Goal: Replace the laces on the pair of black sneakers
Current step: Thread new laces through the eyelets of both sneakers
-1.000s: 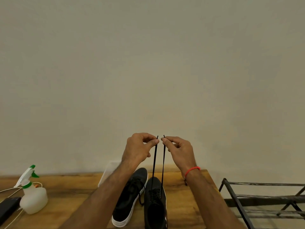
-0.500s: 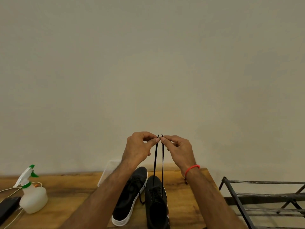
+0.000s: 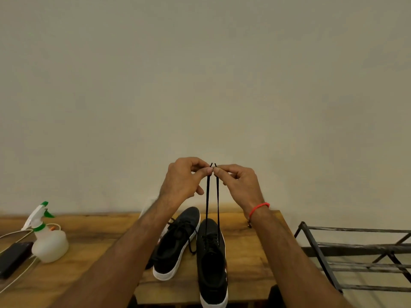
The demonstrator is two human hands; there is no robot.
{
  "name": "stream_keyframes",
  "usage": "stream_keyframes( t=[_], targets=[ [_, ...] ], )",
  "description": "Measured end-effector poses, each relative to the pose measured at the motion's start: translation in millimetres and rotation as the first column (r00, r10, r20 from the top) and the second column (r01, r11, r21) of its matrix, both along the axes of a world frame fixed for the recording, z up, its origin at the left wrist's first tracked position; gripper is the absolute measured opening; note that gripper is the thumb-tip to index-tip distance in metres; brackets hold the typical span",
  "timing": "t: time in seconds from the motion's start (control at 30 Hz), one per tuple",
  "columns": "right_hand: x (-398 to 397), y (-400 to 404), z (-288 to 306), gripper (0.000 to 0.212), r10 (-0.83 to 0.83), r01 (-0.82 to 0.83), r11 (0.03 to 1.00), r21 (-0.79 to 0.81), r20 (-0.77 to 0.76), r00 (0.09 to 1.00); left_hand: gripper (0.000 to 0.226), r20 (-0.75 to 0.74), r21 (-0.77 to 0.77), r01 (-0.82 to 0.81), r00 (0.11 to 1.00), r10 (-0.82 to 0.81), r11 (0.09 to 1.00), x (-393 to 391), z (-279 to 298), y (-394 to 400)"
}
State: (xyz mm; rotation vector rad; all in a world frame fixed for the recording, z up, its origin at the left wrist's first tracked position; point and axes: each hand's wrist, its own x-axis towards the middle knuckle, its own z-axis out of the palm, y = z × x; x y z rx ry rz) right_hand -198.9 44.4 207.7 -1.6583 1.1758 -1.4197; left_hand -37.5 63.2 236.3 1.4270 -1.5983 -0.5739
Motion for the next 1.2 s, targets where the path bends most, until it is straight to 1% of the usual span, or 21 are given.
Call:
stream_keyframes(
  t=[0.1,0.17,0.33,0.4,0.43,0.47,0.5,0.53,0.57,0.6,0.63,0.67,0.7,0.77,0.8,0.87,0.93,1.0,1.07,1.13,1.2],
  targets=[
    [-1,-1,-9,0.013,0.008,-0.008,1.000,0.028,-0.018,1.000,0.011,-0.018,0.012,0.029,0.999,-0.028,1.000,2,-10,4],
    [-2,-3,-18,0.015,0.003,-0.002,0.998,0.058,-0.015,1.000,0.011,-0.068,0.025,0.036,0.997,-0.034,0.999,4,-22,4],
    [-4,-19,-46,0.012,-0.087,0.083,0.985,0.153,0.015,0.996,0.008,-0.198,0.082,-0.008,0.980,0.024,0.997,15,-66,-13],
    [-6,-32,-60,0.013,-0.114,0.109,0.974,0.199,0.013,0.993,0.018,-0.203,0.150,0.000,0.979,0.030,0.989,20,-90,-21],
    [-8,-40,-69,0.016,-0.121,0.115,0.966,0.233,0.010,0.993,0.028,-0.160,0.190,-0.009,0.986,0.040,0.982,22,-103,-24],
    [-9,-46,-77,0.024,-0.132,0.132,0.951,0.280,-0.021,0.991,0.038,-0.097,0.222,-0.027,0.994,0.049,0.975,24,-116,-25],
    [-12,-51,-89,0.037,-0.145,0.171,0.928,0.332,-0.102,0.984,0.041,-0.046,0.244,-0.038,0.998,0.051,0.969,25,-129,-25],
    [-15,-53,-100,0.050,-0.149,0.229,0.902,0.366,-0.234,0.961,0.034,-0.004,0.261,-0.057,0.998,0.060,0.964,26,-142,-23],
    [-19,-53,-114,0.053,-0.138,0.275,0.883,0.381,-0.350,0.927,0.019,0.034,0.295,-0.067,0.998,0.059,0.953,26,-154,-19],
    [-21,-48,-127,0.048,-0.118,0.304,0.867,0.395,-0.431,0.895,0.016,0.077,0.346,-0.078,0.996,0.054,0.935,26,-165,-14],
    [-24,-41,-141,0.040,-0.089,0.312,0.855,0.414,-0.475,0.875,0.028,0.123,0.415,-0.085,0.992,0.037,0.906,26,-177,-8],
    [-25,-32,-152,0.040,-0.045,0.309,0.832,0.461,-0.500,0.865,0.040,0.142,0.508,-0.074,0.990,0.002,0.858,27,-189,-3],
    [-25,-22,-162,0.047,0.021,0.301,0.795,0.527,-0.519,0.855,0.049,0.138,0.607,-0.061,0.990,-0.030,0.793,26,-198,2],
    [-23,-12,-175,0.058,0.191,0.295,0.703,0.647,-0.571,0.799,0.062,0.086,0.750,-0.035,0.995,-0.045,0.661,22,-214,9],
    [-23,-10,-179,0.061,0.239,0.314,0.671,0.671,-0.597,0.766,0.065,0.029,0.790,-0.012,0.999,-0.018,0.612,20,-220,10],
    [-23,-13,-185,0.062,0.266,0.348,0.652,0.674,-0.633,0.727,0.065,-0.103,0.830,0.041,0.991,0.081,0.557,17,-227,10],
    [-23,-19,-190,0.061,0.264,0.340,0.643,0.686,-0.615,0.743,0.061,-0.191,0.852,0.073,0.965,0.179,0.518,15,-233,5],
    [-17,-23,-195,0.055,0.285,0.293,0.643,0.707,-0.576,0.766,0.053,-0.248,0.864,0.095,0.935,0.253,0.494,13,-238,-1],
    [-11,-25,-202,0.043,0.270,0.271,0.687,0.674,-0.584,0.766,0.042,-0.290,0.864,0.096,0.898,0.332,0.494,11,-246,-3],
    [-7,-29,-210,0.037,0.220,0.277,0.718,0.639,-0.585,0.780,0.031,-0.316,0.849,0.073,0.864,0.392,0.524,9,-253,-3],
    [-7,-32,-213,0.028,0.133,0.272,0.729,0.629,-0.519,0.845,0.026,-0.346,0.817,0.046,0.836,0.426,0.574,6,-258,0]
  ],
)
